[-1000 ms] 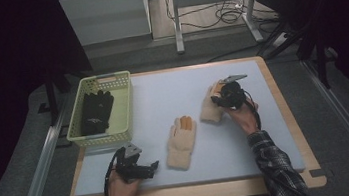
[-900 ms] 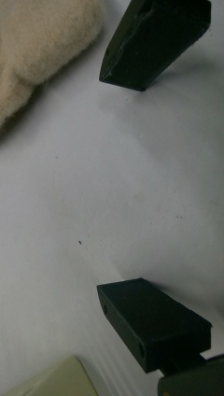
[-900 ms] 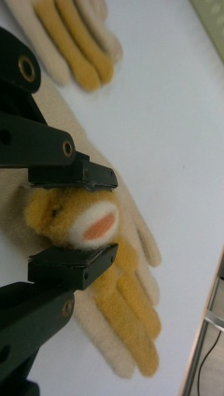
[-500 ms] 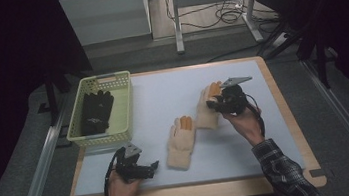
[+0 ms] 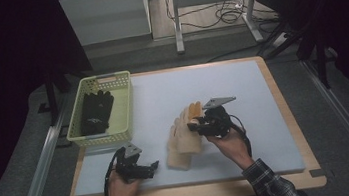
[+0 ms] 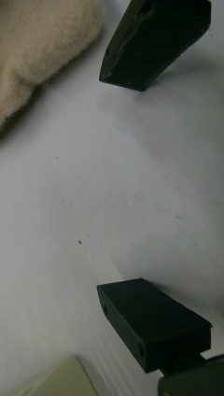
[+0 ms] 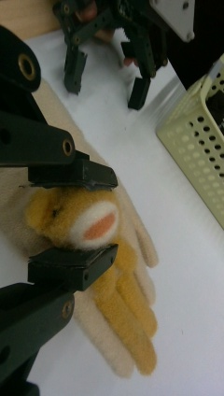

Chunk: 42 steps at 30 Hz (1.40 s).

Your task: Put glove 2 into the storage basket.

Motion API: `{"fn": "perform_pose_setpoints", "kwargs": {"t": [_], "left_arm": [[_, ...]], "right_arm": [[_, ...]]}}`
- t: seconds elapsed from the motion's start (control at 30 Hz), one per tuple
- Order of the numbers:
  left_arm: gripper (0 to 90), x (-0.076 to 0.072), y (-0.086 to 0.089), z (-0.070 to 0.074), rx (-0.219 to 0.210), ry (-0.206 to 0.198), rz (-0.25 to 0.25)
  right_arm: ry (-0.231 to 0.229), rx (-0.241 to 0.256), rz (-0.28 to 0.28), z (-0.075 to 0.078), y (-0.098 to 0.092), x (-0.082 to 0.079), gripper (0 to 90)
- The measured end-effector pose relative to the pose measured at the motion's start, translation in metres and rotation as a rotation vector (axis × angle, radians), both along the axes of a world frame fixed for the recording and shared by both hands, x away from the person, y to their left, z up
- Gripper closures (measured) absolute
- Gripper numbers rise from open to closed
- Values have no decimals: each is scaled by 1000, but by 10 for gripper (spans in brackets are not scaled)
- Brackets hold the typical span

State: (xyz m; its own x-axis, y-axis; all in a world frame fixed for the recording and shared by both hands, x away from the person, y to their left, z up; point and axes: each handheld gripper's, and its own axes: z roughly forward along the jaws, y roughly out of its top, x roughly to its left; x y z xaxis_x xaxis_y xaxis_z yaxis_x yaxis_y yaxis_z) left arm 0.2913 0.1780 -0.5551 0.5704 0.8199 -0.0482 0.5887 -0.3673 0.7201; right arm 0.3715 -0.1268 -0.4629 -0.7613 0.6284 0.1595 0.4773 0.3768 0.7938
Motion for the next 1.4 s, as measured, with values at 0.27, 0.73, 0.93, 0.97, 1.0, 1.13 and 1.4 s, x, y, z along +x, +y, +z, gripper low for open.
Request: {"fn": "perform_pose_setpoints", "kwargs": {"t": [0.27,0.73,0.93,0.97,1.0,1.13,1.4], "left_arm": [[27,0,0,0,5,1,-4],[27,0,0,0,3,1,-2],[27,0,0,0,2,0,-2],[27,0,0,0,2,1,-2],[27,0,0,0,4,1,-2],[27,0,0,0,3,2,-2],[27,0,0,0,-4,1,3]], "right_arm": [[9,10,23,-13,27,-14,610],[-32,-82,1,-47,40,-19,419],[-49,-63,8,-32,22,-19,378],[-46,-58,9,-30,18,-19,386],[-41,-56,11,-29,13,-20,404],[-3,-66,45,-33,-4,-25,571],[55,-83,162,-63,-8,-40,877]]}}
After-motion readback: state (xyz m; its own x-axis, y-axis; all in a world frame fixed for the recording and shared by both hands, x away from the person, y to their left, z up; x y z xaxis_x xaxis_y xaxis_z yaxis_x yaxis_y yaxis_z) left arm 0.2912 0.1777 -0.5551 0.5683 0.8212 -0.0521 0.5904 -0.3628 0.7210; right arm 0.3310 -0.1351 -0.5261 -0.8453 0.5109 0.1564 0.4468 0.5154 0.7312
